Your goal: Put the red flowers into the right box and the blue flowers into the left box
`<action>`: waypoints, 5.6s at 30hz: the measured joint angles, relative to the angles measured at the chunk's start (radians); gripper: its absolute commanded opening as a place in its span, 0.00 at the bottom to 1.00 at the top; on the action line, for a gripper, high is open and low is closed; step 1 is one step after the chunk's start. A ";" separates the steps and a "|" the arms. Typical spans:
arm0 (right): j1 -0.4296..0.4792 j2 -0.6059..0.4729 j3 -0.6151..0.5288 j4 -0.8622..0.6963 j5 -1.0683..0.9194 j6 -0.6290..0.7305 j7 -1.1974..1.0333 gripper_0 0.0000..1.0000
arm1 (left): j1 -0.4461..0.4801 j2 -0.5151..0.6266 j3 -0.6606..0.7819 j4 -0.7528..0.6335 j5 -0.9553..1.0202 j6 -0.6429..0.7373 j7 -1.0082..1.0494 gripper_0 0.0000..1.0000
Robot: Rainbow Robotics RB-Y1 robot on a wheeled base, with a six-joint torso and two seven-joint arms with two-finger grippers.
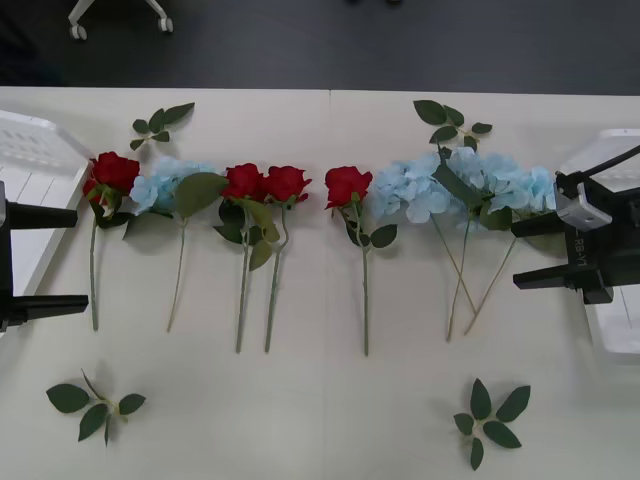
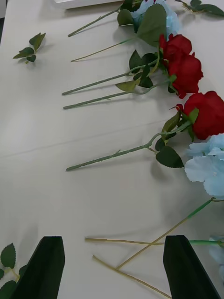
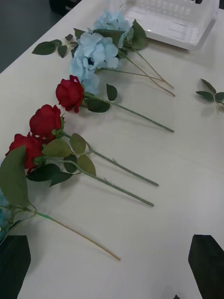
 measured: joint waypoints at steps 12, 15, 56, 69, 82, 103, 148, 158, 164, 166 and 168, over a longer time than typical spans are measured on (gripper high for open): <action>0.087 0.034 0.031 0.057 0.022 -0.019 0.000 0.62 | 0.000 0.038 -0.067 0.001 -0.149 -0.068 0.001 1.00; 0.091 0.045 0.028 0.067 0.032 -0.022 0.000 0.62 | 0.000 0.039 -0.072 0.001 -0.210 -0.093 0.021 1.00; -0.134 -0.153 0.842 -0.146 -0.237 -1.041 0.000 0.62 | -0.223 0.039 -0.287 0.454 -0.897 -0.412 0.886 1.00; -0.370 -0.153 1.125 -0.157 -0.345 -1.283 0.000 0.62 | -0.347 0.019 -0.344 0.678 -1.030 -0.519 0.886 1.00; -0.320 -0.076 1.120 -0.164 -0.317 -1.349 0.000 0.62 | -0.362 -0.085 -0.345 0.704 -1.163 -0.584 0.886 1.00; -0.316 -0.088 1.043 -0.166 0.194 -1.254 -0.436 0.62 | -0.429 -0.087 -0.411 0.855 -1.173 -0.680 0.886 0.03; -0.317 0.124 1.137 -0.152 0.754 -1.258 -0.915 0.62 | -0.143 -0.058 -0.152 0.273 -0.243 -0.478 0.598 0.00; -0.317 0.124 1.137 -0.152 0.754 -1.347 -0.915 0.62 | -0.143 -0.058 -0.098 0.273 0.096 -0.308 0.464 0.00; -0.317 0.124 1.136 -0.152 0.754 -1.405 -0.915 0.76 | -0.143 -0.058 -0.098 0.273 0.236 -0.216 0.338 0.00; -0.317 0.124 1.136 -0.152 0.754 -1.423 -0.915 0.89 | -0.143 -0.059 -0.098 0.273 0.275 -0.183 0.317 0.00; -0.317 0.124 1.136 -0.152 0.754 -1.441 -0.915 0.97 | -0.143 -0.064 -0.098 0.273 0.315 -0.153 0.316 0.00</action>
